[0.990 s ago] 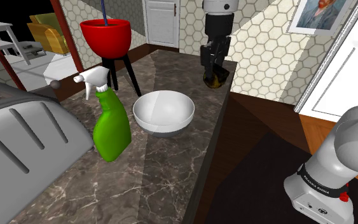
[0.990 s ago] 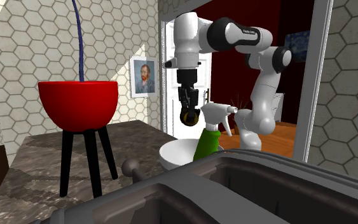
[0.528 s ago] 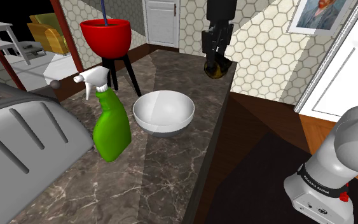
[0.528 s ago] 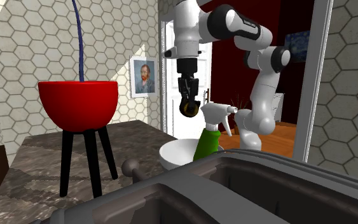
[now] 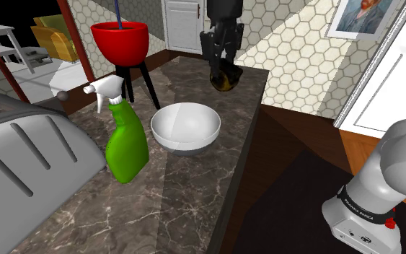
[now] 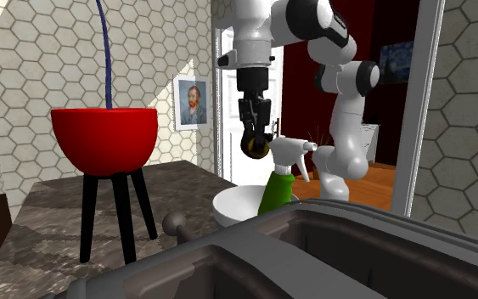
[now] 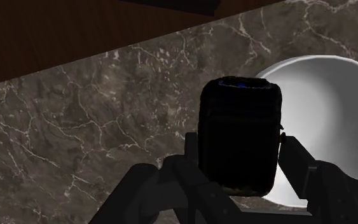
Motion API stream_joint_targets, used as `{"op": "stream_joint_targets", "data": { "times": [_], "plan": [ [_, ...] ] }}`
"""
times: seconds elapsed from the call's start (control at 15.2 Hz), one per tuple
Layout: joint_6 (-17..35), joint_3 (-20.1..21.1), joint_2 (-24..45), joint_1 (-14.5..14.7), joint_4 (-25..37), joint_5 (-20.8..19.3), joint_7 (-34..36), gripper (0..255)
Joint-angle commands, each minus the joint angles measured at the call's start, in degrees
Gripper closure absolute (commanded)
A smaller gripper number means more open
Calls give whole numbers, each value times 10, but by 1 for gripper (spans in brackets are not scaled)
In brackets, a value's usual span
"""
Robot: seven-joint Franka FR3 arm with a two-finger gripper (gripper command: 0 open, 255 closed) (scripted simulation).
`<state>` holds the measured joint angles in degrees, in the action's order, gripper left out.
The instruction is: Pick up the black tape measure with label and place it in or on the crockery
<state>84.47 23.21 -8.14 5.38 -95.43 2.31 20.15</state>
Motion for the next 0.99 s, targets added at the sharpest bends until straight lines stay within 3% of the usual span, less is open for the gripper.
{"op": "stream_joint_targets", "data": {
  "times": [0.0, 0.4, 0.92],
  "plan": [
    [-10, 20, 37, 11, 45, -11, 34, 255],
    [-49, 73, 172, 69, 202, -70, 135, 255],
    [23, 67, 144, 59, 106, -55, 127, 255]
  ]
}}
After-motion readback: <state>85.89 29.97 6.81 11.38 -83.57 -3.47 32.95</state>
